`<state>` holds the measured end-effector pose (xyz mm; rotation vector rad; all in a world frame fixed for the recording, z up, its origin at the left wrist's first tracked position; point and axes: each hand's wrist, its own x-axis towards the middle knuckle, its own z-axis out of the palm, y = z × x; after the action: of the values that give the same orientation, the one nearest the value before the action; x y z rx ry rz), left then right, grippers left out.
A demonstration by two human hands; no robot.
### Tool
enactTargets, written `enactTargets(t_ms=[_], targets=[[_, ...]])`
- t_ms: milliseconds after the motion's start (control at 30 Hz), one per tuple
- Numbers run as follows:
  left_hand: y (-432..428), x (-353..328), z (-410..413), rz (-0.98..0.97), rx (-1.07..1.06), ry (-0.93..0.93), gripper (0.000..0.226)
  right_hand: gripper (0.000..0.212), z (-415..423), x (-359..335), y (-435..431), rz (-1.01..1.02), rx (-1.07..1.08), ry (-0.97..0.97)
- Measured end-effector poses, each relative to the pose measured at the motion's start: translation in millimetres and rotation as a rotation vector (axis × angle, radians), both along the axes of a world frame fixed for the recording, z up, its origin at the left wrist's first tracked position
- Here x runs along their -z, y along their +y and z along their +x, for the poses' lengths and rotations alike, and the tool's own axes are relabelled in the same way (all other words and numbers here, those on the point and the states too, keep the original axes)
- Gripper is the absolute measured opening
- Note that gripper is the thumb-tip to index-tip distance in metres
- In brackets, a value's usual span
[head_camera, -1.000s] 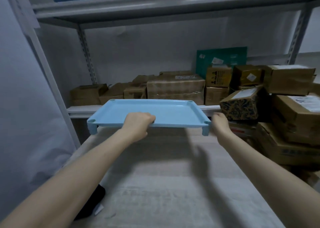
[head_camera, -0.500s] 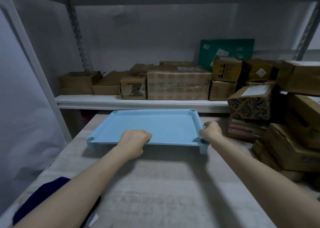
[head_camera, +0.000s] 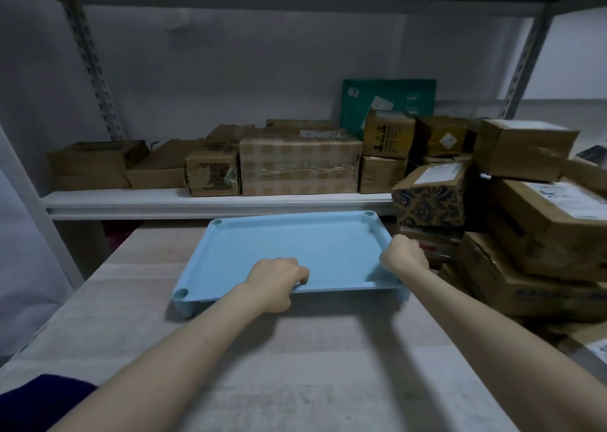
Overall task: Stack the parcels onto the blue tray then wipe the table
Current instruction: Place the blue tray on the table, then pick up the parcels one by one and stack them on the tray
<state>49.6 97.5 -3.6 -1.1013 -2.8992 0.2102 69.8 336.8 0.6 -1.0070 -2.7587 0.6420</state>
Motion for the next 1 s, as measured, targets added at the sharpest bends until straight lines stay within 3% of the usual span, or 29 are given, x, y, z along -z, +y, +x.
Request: enactTargets(t_ms=[133,267,400,667,867,1000], targets=[[4,3,2,-0.048,0.001,-0.102,0.036,0.024,13,5,7,-0.014,-0.071,-0.053],[4,6,3,-0.022,-0.006,-0.145,0.013,0.025,24,4,13,0.007,-0.150,-0.039],[10,1,1,0.011,-0.033,-0.162,0.041,0.040,26,-16,17,0.182,-0.255,0.110],[21,-10,-7,-0.042,-0.077,-0.248,0.044,0.042,20,-48,43,0.572,-0.307,0.184],[54,-41,-15,0.147,-0.052,-0.166,0.040,0.080,21,-80,72,0.696,-0.269,0.305],[93,-72,-12,0.387,-0.038,-0.164,0.027,0.089,24,-132,102,0.626,-0.027,0.428]])
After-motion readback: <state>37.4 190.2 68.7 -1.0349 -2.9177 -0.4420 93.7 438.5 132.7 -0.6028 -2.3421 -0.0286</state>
